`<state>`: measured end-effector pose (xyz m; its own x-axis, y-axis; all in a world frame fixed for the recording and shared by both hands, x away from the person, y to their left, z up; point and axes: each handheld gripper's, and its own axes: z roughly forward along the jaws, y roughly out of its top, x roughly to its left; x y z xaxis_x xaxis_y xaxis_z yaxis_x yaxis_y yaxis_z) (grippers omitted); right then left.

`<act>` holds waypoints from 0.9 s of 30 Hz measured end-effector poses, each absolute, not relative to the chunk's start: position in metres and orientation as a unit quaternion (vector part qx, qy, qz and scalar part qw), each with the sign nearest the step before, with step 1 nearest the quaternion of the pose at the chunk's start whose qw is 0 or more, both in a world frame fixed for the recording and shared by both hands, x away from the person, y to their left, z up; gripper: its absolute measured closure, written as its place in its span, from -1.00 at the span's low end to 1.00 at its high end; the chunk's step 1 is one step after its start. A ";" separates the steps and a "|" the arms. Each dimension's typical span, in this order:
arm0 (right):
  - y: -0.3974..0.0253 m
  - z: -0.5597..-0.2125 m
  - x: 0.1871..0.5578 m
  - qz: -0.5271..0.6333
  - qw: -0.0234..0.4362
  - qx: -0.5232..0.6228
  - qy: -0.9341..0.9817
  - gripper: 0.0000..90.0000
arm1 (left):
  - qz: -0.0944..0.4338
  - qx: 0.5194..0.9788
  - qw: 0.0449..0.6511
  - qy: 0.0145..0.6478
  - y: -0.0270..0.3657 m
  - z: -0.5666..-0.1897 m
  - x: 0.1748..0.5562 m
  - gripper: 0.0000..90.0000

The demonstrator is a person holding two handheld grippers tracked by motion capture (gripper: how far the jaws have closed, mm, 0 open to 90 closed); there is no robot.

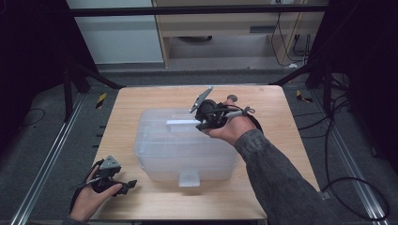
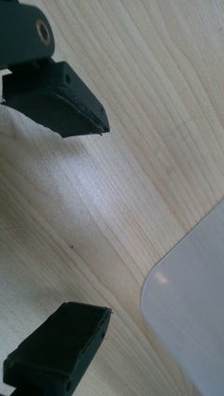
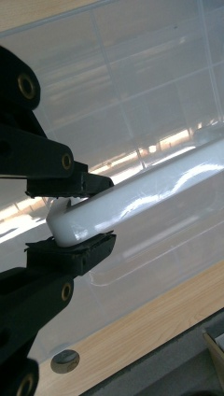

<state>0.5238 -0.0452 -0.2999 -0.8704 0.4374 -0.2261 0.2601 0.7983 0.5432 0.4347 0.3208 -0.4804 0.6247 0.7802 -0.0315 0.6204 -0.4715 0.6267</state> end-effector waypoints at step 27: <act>-0.051 -0.278 0.544 0.269 0.146 0.199 0.931 0.58 | 0.137 0.841 0.329 0.406 0.322 -0.457 0.428 -0.71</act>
<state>0.5444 -0.0515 -0.2784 -0.8782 0.4492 -0.1642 0.2927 0.7763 0.5583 0.4283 0.3221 -0.4571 0.6321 0.7740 -0.0366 0.5939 -0.4536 0.6645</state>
